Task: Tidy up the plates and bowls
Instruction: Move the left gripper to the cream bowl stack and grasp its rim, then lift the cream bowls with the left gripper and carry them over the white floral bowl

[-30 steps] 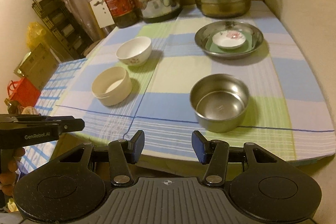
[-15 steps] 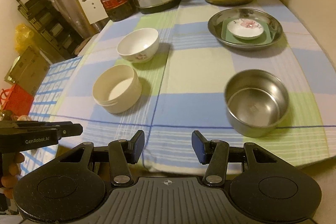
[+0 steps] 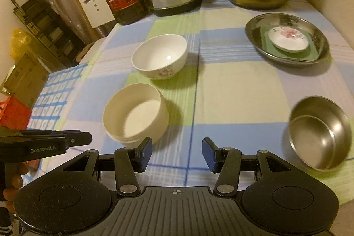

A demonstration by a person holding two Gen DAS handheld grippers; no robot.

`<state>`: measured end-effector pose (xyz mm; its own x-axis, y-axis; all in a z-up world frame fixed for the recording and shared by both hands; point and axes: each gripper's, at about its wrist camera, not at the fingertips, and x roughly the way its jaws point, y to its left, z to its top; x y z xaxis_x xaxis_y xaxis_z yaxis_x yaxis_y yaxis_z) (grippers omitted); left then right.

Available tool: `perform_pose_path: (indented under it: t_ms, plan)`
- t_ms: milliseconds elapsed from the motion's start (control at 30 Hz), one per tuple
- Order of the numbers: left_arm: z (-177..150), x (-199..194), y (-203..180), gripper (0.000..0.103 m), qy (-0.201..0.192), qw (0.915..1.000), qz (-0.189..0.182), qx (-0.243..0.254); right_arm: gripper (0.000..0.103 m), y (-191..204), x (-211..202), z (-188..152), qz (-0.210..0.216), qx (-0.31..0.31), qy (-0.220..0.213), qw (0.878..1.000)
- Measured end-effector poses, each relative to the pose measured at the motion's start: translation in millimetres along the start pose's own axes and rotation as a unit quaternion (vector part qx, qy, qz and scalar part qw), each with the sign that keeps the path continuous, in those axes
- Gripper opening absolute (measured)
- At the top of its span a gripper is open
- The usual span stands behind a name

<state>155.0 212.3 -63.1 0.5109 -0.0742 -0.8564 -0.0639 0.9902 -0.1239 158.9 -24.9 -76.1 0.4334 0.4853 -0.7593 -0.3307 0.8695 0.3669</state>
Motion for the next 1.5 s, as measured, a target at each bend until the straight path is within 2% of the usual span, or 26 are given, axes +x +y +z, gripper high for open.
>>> perform_pose_path:
  t_ms: [567, 1200, 1267, 1333, 1500]
  plan:
    - [34, 41, 24, 0.02, 0.026, 0.9989, -0.023, 0.031, 0.051, 19, 46, 23, -0.016, 0.037, 0.013, 0.999]
    - [46, 70, 26, 0.02, 0.042, 0.9971, -0.044, 0.045, 0.05, 32, 89, 30, -0.022, 0.04, 0.044, 0.998]
    - [46, 72, 26, 0.02, 0.044, 0.9968, -0.048, 0.047, 0.047, 33, 92, 30, -0.024, 0.038, 0.046, 0.998]
    - [46, 75, 26, 0.02, 0.046, 0.9965, -0.05, 0.049, 0.035, 33, 94, 30, -0.023, 0.037, 0.048, 0.998]
    - [46, 78, 24, 0.018, 0.045, 0.9956, -0.057, 0.059, 0.025, 32, 97, 29, -0.026, 0.036, 0.052, 0.998]
